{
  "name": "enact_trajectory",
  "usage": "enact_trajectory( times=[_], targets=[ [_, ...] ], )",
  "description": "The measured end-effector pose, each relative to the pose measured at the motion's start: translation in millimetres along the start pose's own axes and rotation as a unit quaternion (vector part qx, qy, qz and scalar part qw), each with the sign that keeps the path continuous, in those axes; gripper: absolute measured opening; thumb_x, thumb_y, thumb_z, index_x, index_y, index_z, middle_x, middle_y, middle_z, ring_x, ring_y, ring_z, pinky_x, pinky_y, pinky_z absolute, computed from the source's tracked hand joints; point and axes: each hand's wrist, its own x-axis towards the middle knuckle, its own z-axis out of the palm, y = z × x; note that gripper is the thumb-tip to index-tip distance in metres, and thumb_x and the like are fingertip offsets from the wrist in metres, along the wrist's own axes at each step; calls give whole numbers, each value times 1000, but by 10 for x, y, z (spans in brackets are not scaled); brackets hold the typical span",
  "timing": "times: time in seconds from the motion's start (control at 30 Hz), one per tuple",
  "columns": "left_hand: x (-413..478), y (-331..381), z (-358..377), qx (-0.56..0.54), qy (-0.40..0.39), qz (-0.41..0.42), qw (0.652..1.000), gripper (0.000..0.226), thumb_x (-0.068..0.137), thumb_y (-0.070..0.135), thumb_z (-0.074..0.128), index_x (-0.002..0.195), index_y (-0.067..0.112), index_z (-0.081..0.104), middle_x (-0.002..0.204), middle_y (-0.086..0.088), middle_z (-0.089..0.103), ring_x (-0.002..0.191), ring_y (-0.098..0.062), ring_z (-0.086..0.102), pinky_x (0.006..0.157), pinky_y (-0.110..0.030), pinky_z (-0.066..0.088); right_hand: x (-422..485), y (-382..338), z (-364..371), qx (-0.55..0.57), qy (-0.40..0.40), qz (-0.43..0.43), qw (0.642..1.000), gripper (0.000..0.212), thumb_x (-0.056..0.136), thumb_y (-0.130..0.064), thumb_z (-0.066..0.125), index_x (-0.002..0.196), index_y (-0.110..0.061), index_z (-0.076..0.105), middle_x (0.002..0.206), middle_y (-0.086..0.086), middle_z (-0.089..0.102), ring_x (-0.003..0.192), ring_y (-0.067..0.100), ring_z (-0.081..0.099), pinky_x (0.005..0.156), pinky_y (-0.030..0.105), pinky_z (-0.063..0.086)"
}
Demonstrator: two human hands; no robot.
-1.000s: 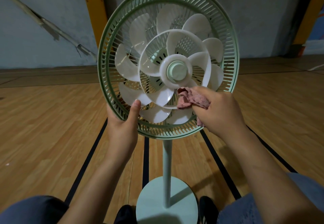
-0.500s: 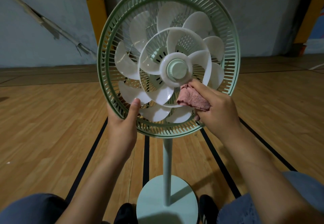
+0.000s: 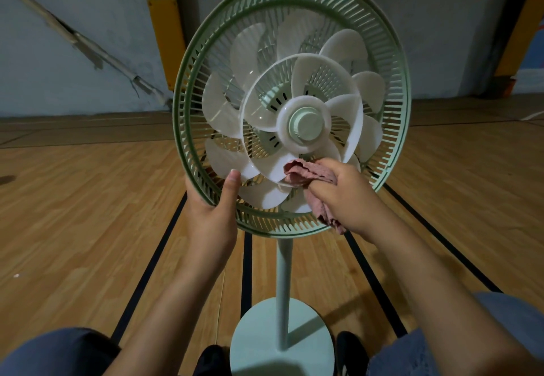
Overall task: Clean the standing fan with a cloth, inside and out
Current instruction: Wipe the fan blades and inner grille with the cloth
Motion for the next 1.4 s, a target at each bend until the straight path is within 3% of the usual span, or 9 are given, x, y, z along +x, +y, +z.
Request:
enact_trajectory(
  times=[0.13,0.27,0.33,0.47,0.7,0.87,1.1,1.23,1.4],
  targets=[
    [14,-22,-3,13,2,-1,1000,67,91,66,69,147,33,53,127,17,74,112,-3,74,90,-33,63,-13,-31,-23,141,-50,49,988,30,86,-27,65,113,-20,75,79,0,78,63,11,73,54,28,54],
    [31,-26,-31,9,-1,-3,1000,69,92,63,69,151,30,52,132,14,74,118,-7,73,97,-41,62,-31,-34,-15,39,-48,8,998,33,99,-17,61,119,-39,75,106,5,80,101,30,77,95,58,60],
    [34,-26,-35,4,-4,-2,1000,70,92,59,71,152,29,52,135,12,73,121,-10,73,100,-44,62,-23,-23,-46,-9,-46,-7,999,38,97,-17,60,119,-46,74,95,11,80,89,41,76,82,63,63],
    [18,-23,-15,8,-7,-2,1000,66,93,55,71,151,30,52,135,11,73,122,-10,73,102,-46,61,-33,2,-143,-54,-21,-28,998,45,91,-20,59,123,-48,73,61,5,71,42,15,60,41,32,53],
    [16,-46,-14,11,-15,-6,1000,69,93,56,72,153,30,50,135,12,72,122,-9,72,101,-46,62,-25,62,-247,-107,43,-98,988,40,91,-33,66,106,-71,66,59,-3,69,39,20,62,36,30,50],
    [15,-45,-19,8,-10,-5,1000,70,93,57,73,153,30,50,136,11,72,121,-10,73,98,-40,65,-23,91,-261,-157,81,-128,976,53,89,-28,64,106,-78,60,70,-5,75,53,21,71,51,39,62],
    [0,-12,-15,-5,-11,-5,1000,71,92,57,73,153,30,49,137,9,72,122,-12,73,96,-37,65,-30,114,-287,-204,142,-164,955,50,83,-16,67,130,-34,71,63,-9,69,59,7,70,63,37,64],
    [15,-28,-19,-2,-11,-9,1000,65,97,50,73,154,27,50,138,6,72,123,-15,73,98,-46,65,-30,82,-316,-172,208,-257,928,44,89,-5,72,127,-28,71,65,-18,66,58,-6,66,56,7,50],
    [10,-29,-8,-8,-13,-7,1000,64,97,51,72,153,30,50,139,7,71,124,-16,72,97,-42,65,11,84,-287,-163,228,-286,916,49,86,-22,66,136,-25,67,89,-16,69,73,-12,63,72,0,45]
  ],
)
